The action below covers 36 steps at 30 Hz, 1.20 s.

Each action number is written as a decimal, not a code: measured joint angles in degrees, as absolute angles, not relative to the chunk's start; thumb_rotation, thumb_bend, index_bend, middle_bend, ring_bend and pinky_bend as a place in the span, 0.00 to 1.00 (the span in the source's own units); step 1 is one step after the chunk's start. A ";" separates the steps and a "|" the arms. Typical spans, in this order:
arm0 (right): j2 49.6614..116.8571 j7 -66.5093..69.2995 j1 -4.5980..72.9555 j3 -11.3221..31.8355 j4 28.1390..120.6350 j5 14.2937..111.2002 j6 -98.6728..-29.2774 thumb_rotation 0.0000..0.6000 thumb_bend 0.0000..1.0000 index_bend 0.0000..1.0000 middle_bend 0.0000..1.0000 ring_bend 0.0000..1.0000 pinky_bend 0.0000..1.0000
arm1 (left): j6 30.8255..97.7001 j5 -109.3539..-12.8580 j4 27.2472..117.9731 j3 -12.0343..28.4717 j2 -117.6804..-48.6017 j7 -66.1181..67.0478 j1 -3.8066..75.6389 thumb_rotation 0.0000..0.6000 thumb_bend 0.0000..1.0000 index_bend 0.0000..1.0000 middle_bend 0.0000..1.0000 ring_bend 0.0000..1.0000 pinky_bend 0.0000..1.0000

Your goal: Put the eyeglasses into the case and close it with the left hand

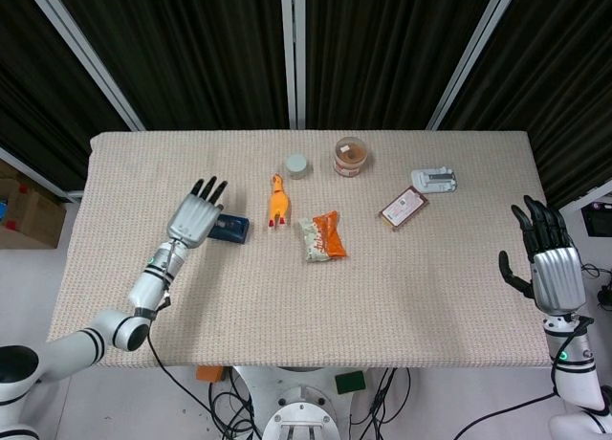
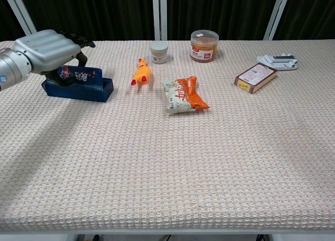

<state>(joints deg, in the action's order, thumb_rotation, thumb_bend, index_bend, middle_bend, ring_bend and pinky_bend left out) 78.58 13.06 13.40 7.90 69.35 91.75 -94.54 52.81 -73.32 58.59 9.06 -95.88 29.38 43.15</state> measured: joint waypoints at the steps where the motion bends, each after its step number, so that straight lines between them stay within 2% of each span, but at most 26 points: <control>1: 78.66 13.11 13.42 7.90 69.18 91.68 -94.43 1.00 0.53 0.00 0.00 0.00 0.00 | 52.62 -73.14 57.87 9.14 -96.27 29.35 43.38 1.00 0.41 0.66 0.07 0.00 0.14; 3: 78.75 13.13 13.46 7.92 69.02 91.64 -94.33 1.00 0.53 0.00 0.00 0.00 0.00 | 52.49 -73.05 56.51 9.17 -97.02 29.03 43.72 1.00 0.39 0.55 0.07 0.00 0.14; 8: 78.87 12.97 13.54 7.96 68.92 91.66 -94.26 1.00 0.53 0.00 0.00 0.00 0.00 | 53.43 -73.67 53.27 9.08 -98.76 27.65 44.13 1.00 0.35 0.11 0.05 0.00 0.14; 11: 78.91 12.87 13.57 8.08 68.94 91.63 -94.35 1.00 0.53 0.00 0.00 0.00 0.00 | 55.06 -74.34 51.98 9.15 -99.60 26.55 44.18 1.00 0.35 0.02 0.03 0.00 0.14; 16: 78.77 12.68 13.60 8.17 69.06 91.61 -94.36 1.00 0.53 0.00 0.00 0.00 0.00 | 58.30 -75.59 51.91 9.30 -99.74 24.37 43.71 1.00 0.35 0.00 0.02 0.00 0.14; 27: 78.77 12.67 13.63 8.15 69.35 91.93 -94.66 1.00 0.53 0.00 0.00 0.00 0.00 | 60.33 -74.91 50.30 10.69 -101.07 23.09 43.51 1.00 0.30 0.00 0.02 0.00 0.14; 36: 78.81 13.24 13.32 8.11 68.90 91.56 -94.67 1.00 0.53 0.00 0.00 0.00 0.00 | 54.39 -71.71 41.35 12.82 -105.14 21.75 46.29 1.00 0.26 0.00 0.01 0.00 0.14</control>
<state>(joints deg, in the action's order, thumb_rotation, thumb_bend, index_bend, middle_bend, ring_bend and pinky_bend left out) 78.81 13.24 13.32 8.11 68.90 91.56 -94.67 54.39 -71.71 41.35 12.82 -105.14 21.75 46.29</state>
